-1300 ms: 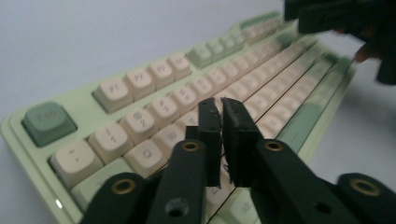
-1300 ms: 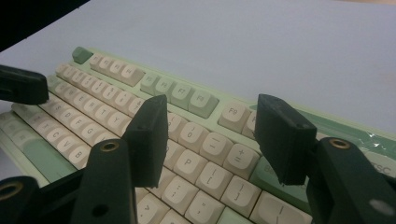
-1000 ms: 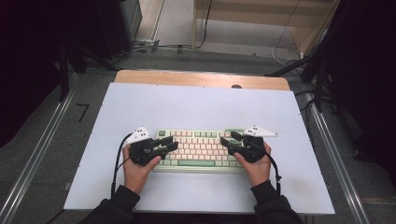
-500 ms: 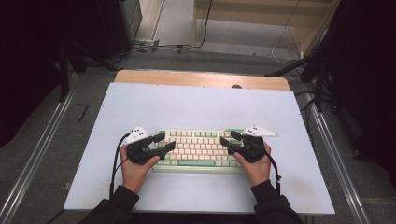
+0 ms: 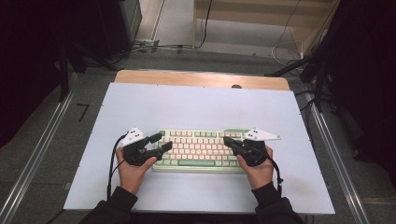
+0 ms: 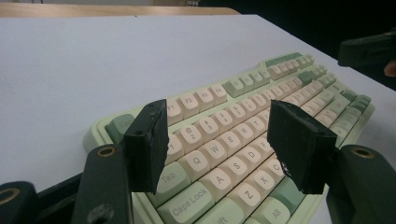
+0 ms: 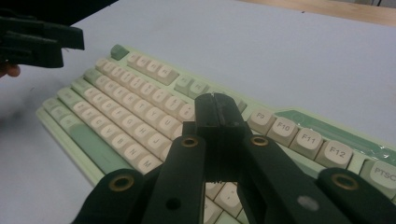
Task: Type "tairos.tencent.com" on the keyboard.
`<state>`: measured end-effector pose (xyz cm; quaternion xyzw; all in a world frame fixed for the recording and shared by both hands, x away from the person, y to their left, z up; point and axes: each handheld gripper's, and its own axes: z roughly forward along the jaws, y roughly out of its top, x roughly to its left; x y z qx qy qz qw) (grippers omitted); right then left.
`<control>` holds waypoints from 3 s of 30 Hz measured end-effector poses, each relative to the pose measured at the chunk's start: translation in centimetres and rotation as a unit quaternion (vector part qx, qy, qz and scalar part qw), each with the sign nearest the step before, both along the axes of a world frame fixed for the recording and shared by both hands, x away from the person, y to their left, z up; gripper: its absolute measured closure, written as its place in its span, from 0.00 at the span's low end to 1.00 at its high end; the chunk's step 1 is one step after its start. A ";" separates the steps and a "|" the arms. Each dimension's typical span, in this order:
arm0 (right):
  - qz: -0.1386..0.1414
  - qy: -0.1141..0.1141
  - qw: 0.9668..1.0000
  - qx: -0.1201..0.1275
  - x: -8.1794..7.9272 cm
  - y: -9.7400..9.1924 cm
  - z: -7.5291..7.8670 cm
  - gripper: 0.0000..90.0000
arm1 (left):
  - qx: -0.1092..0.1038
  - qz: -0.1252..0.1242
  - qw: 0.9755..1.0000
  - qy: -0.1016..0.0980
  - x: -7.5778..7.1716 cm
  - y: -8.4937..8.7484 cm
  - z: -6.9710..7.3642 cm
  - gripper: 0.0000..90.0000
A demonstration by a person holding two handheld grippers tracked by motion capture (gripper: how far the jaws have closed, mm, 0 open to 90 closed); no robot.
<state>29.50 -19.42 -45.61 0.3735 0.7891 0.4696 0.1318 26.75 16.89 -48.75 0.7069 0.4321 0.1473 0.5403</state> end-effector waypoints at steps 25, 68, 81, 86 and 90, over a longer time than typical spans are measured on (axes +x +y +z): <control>0.044 0.050 0.994 -0.082 -1.0 2.1 -2.6 0.97 | 0.001 -0.005 1.000 0.001 -0.3 -0.1 -0.1 0.45; -0.056 0.024 0.997 0.041 0.5 -1.7 -1.5 0.38 | 0.004 -0.006 1.000 0.001 -0.4 -0.2 -0.2 0.45; -0.056 0.022 0.998 0.034 0.6 -1.7 -1.5 0.38 | -0.003 -0.008 1.000 0.003 -0.2 -0.8 -0.1 0.45; -0.060 0.023 0.997 0.038 0.6 -1.7 -1.5 0.38 | -0.012 -0.006 0.999 0.033 0.4 -1.5 0.7 0.67; -0.061 0.024 0.997 0.035 0.6 -1.6 -1.6 0.39 | 0.011 -0.024 0.999 0.038 1.1 -2.7 0.8 0.92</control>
